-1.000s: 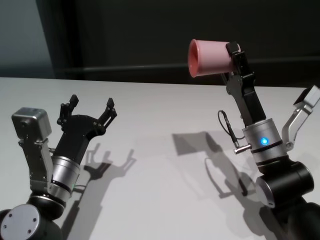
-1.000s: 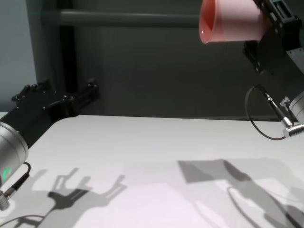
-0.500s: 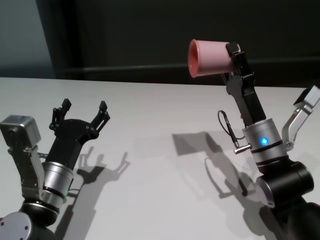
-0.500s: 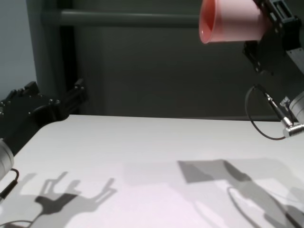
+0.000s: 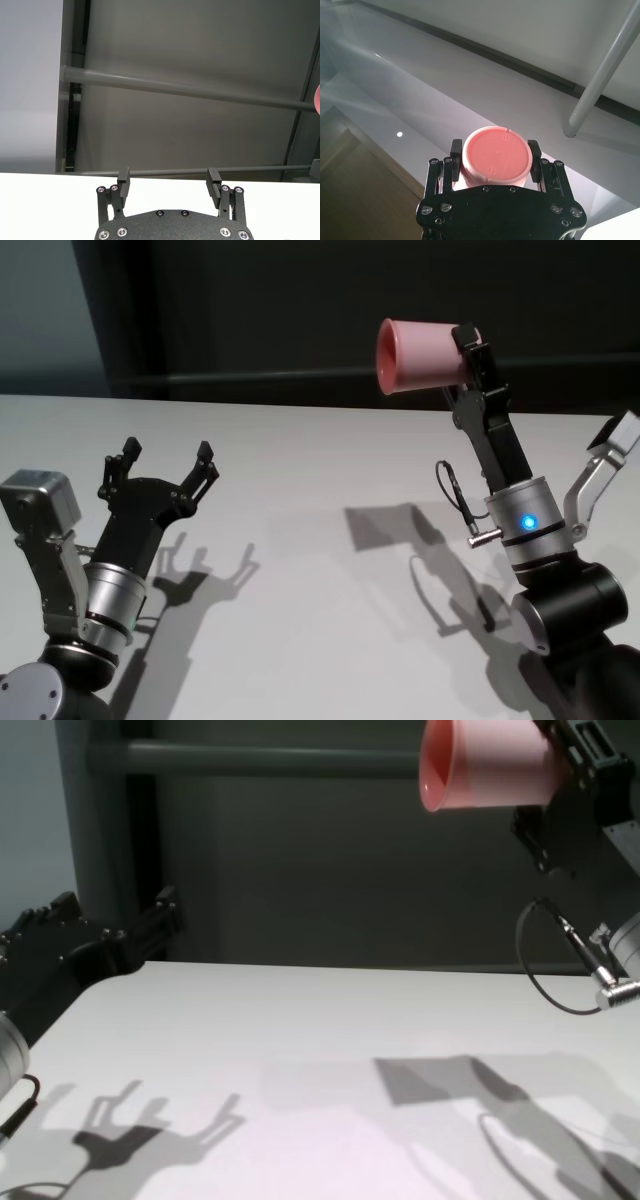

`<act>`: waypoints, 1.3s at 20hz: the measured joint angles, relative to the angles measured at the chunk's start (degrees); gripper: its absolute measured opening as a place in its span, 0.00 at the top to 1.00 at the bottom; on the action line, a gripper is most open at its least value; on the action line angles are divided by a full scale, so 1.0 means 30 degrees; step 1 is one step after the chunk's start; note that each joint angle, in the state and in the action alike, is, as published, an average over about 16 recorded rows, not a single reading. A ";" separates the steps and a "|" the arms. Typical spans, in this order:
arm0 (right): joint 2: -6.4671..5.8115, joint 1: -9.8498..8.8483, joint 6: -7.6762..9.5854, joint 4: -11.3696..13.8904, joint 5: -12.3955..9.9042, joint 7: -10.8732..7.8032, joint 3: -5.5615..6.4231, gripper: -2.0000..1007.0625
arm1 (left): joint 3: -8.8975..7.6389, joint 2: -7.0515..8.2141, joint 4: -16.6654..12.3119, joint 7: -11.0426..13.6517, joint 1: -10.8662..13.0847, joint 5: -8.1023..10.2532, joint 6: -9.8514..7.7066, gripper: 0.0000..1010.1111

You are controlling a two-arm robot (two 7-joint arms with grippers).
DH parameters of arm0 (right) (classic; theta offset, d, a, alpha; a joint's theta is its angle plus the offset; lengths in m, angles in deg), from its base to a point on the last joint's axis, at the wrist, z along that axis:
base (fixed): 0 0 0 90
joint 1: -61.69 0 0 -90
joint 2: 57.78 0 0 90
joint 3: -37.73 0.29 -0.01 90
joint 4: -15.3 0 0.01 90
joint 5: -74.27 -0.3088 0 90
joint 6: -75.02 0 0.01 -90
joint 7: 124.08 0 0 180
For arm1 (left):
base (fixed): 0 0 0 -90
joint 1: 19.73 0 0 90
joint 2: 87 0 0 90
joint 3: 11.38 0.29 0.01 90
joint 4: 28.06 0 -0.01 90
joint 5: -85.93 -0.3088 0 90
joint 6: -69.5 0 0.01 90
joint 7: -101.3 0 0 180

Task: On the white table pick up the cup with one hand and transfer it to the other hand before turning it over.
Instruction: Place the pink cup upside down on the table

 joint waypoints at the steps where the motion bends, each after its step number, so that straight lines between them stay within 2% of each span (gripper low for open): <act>1: -0.0074 -0.0052 -0.0056 0.0093 0.0025 0.0033 -0.0005 0.25 | 0.0008 0.0002 0.0001 -0.0008 -0.0007 -0.0001 -0.0005 0.01; 4: -0.0410 -0.0248 -0.0304 0.0468 0.0221 0.0193 -0.0049 0.25 | 0.0032 0.0006 0.0004 -0.0033 -0.0027 -0.0006 -0.0022 0.01; 7: -0.0938 -0.0504 -0.0645 0.0987 0.0585 0.0455 -0.0143 0.25 | 0.0053 0.0010 0.0006 -0.0055 -0.0043 -0.0012 -0.0040 0.01; 13: -0.2408 -0.1059 -0.1522 0.2265 0.1800 0.1315 -0.0499 0.25 | 0.0078 0.0018 0.0009 -0.0084 -0.0064 -0.0024 -0.0069 0.01; 20: -0.4187 -0.1248 -0.2376 0.3342 0.4112 0.2678 -0.1387 0.25 | 0.0093 0.0025 0.0009 -0.0103 -0.0076 -0.0034 -0.0087 0.01; 26: -0.5288 -0.0920 -0.2688 0.3798 0.6699 0.3922 -0.2467 0.25 | 0.0102 0.0028 0.0009 -0.0114 -0.0083 -0.0042 -0.0097 0.01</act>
